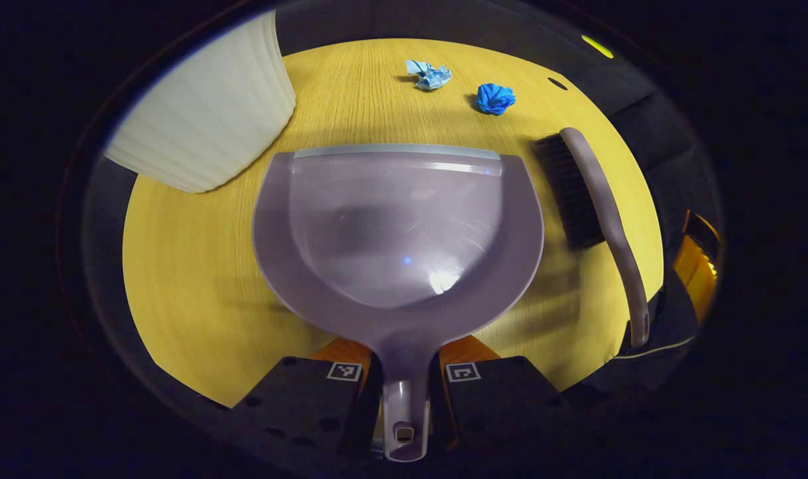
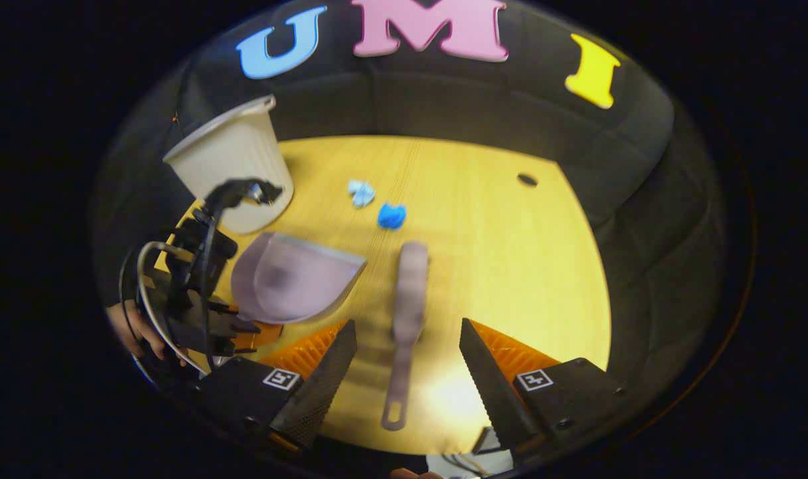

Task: Pick up the small broom and dustpan from the desktop, sweep the trash into the dustpan with the broom, and then empty the trash into the garbage bin.

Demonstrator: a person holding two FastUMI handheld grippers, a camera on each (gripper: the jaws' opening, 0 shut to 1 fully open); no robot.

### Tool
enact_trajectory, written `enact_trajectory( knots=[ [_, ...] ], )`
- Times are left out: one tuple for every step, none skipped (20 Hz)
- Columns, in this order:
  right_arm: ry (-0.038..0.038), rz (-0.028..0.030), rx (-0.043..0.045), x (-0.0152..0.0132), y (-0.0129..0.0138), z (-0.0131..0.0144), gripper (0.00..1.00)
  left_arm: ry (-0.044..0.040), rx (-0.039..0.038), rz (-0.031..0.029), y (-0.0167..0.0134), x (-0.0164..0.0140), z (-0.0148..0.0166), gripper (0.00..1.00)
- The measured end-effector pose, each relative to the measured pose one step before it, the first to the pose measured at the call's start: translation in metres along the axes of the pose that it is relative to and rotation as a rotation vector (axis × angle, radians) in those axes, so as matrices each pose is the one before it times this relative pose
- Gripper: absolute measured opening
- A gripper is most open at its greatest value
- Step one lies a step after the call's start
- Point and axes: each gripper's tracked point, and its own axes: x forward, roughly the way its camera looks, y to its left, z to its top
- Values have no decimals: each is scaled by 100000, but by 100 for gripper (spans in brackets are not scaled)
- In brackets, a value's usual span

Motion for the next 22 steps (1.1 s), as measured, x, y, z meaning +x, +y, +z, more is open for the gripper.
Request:
enact_trajectory(
  knots=[
    [9832,3090,12896,78,430,-1149,98,-2333,460,-974,76,-242,-403,29],
    [10327,-1457,9493,-95,-467,-1359,100,-1787,-237,-1216,48,-130,-108,29],
    [3767,-4695,5842,256,-1148,-214,97,-1125,-992,-1764,62,2,-126,29],
    [2414,-4867,2762,165,-1516,327,96,-1256,-1191,-2254,95,-45,32,30],
    [140,-4242,-752,-353,-1188,901,98,-933,-1390,-2561,85,7,-56,30],
    [-2121,-3786,-2690,118,-639,1212,84,-745,-855,-2186,65,1,-46,30],
    [-2039,-3249,-4037,451,-207,984,96,-942,126,-1444,51,75,-26,29],
    [800,-1441,-3146,697,410,190,98,-569,210,-833,4,33,25,29],
    [1772,-1085,-53,431,262,-107,95,-368,208,-279,32,-24,-41,29],
    [2695,632,1989,474,563,-220,96,86,301,141,1,-31,25,29],
    [1366,-1087,1165,576,181,293,96,143,383,156,-5,29,-23,29],
    [-1277,-2253,-306,556,-302,657,96,231,367,7,-6,-26,38,29],
    [-1161,-2662,-1059,581,-486,718,89,243,235,-106,1,-4,-35,29],
    [295,-2237,-310,526,-417,249,96,169,83,-167,-47,11,53,29],
    [1708,1478,900,-2,210,-218,82,286,130,-153,39,-3,-63,29],
    [1447,1221,1305,430,240,85,81,12,268,-76,-9,-46,72,29],
    [251,1285,-16,-82,333,141,67,201,99,6,6,29,-29,29],
    [-463,182,-925,75,-39,265,53,0,85,-49,1,-10,38,29],
    [523,209,-2123,-294,-27,-79,37,67,169,-103,-10,16,-34,29],
    [288,-206,-1489,-36,-39,-91,33,122,413,-317,47,25,25,29],
    [578,1974,-2109,-226,340,-75,28,165,433,-518,-32,-30,5,29],
    [293,2317,-1962,-216,517,1,28,262,469,-520,-27,10,30,29]
  ],
)
